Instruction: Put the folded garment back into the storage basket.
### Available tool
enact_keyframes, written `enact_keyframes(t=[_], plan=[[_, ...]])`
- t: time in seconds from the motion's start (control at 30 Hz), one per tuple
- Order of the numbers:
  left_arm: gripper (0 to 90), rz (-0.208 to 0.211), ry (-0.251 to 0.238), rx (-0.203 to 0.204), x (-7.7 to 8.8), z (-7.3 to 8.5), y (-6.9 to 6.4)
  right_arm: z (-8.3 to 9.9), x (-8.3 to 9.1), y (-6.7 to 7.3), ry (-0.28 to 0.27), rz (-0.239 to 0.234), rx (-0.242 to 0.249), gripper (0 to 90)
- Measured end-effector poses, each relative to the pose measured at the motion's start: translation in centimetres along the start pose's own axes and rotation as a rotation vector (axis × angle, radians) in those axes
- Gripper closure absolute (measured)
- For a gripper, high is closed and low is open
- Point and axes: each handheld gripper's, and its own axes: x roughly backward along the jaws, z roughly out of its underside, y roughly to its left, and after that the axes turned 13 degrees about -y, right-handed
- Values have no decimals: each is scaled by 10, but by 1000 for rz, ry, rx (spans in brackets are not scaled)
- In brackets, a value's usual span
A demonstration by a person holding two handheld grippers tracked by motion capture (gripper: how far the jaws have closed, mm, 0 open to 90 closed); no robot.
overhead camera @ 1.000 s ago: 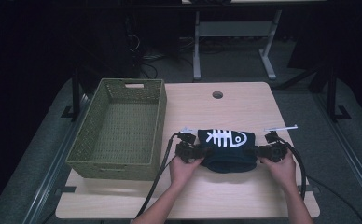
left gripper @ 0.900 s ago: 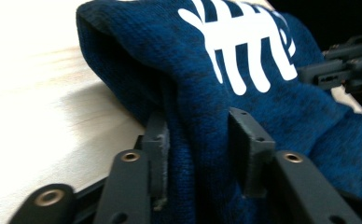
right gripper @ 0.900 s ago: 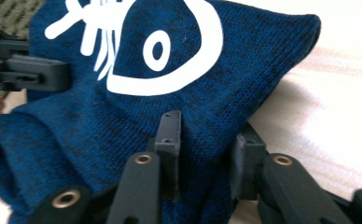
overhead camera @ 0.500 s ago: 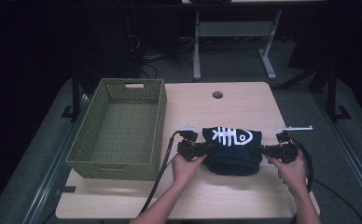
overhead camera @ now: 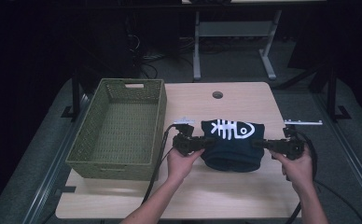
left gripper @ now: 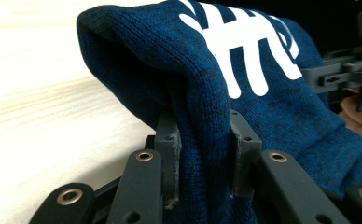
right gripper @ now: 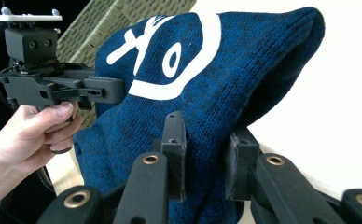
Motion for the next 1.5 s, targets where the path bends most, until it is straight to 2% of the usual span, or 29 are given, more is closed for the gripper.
enact_keyframes(t=[0.17,0.33,0.4,0.53,0.7,0.87,0.97,1.13,1.5], plan=[[708,33,-11,11,6,-8,-3,-5,3,4,-13,-16,-5,734],[711,72,-18,29,13,-22,-5,-12,9,13,-42,-42,10,736],[712,81,-18,31,17,-27,-6,-15,11,15,-56,-68,-2,737],[711,94,-17,17,23,-38,-7,-21,12,21,-65,-83,2,738],[711,102,-16,21,29,-47,-6,-27,9,27,-71,-96,0,739],[709,109,-28,37,38,-53,-3,-32,5,37,-71,-98,25,739],[710,108,-28,34,42,-56,-1,-37,1,43,-67,-103,29,739],[709,110,-42,23,58,-68,3,-44,-6,55,-67,-121,36,740],[708,93,-70,14,87,-81,11,-57,-28,78,-47,-158,43,741]])
